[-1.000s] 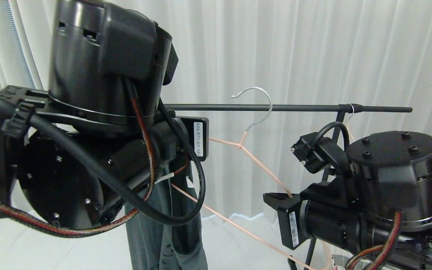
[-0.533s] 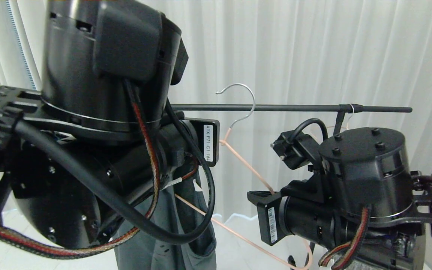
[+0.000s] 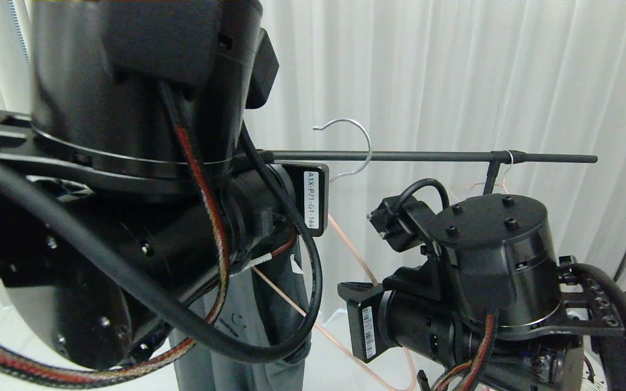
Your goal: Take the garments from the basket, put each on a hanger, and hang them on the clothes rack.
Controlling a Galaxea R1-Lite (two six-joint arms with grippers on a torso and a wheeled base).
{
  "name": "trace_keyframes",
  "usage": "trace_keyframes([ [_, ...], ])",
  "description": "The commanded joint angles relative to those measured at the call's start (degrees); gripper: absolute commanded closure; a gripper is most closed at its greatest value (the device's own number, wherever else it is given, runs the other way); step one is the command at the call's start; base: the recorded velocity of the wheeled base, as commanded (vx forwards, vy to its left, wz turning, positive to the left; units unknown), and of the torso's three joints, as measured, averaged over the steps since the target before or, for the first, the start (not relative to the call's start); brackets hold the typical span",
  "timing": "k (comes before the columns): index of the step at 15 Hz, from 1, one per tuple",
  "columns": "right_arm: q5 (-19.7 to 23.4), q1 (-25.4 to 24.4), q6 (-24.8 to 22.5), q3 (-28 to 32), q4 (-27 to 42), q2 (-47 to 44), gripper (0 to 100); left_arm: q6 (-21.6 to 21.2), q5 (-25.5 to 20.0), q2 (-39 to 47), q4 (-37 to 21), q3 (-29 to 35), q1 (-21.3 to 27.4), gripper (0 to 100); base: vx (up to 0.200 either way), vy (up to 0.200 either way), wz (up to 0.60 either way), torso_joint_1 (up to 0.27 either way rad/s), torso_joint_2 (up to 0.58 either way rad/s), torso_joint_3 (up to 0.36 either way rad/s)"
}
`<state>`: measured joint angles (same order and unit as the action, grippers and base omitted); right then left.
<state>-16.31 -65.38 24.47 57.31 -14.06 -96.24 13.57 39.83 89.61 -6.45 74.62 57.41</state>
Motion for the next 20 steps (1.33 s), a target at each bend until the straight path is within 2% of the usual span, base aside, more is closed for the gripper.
trace_keyframes([
  [1,-0.12,-0.01,0.23,-0.18,-0.01,0.09,100,0.05,-0.01,0.04,-0.06,-0.35,-0.1,100,0.0,0.0,0.0,0.0,0.0,0.0],
  [2,-0.12,-0.01,0.58,-0.35,0.17,0.44,100,0.05,-0.01,0.04,-0.06,-0.61,-0.8,100,0.0,0.0,0.0,0.0,0.0,0.0],
  [6,-0.21,2.1,0.93,-3.26,7.2,7.04,100,-0.3,0.08,-0.32,-0.14,0.0,-10.65,100,0.0,0.0,0.0,0.0,0.0,0.0],
  [9,-1.0,4.65,0.93,-5.01,11.59,12.13,100,-0.3,0.08,-0.32,-0.14,-0.09,-14.69,100,0.0,0.0,0.0,0.0,0.0,0.0],
  [12,-3.02,6.67,1.02,-5.01,12.91,14.24,100,-0.21,0.08,0.21,-0.14,-0.53,-15.39,100,0.0,0.0,0.0,0.0,0.0,0.0],
  [17,-5.4,7.02,1.02,-4.93,12.91,15.65,100,0.05,-0.01,1.62,-0.14,-0.18,-15.83,100,0.0,0.0,0.0,0.0,0.0,0.0],
  [20,-5.57,7.72,1.02,-4.93,13.7,16.26,100,1.64,0.08,3.02,-0.06,2.55,-17.5,100,0.0,0.0,0.0,0.0,0.0,0.0],
])
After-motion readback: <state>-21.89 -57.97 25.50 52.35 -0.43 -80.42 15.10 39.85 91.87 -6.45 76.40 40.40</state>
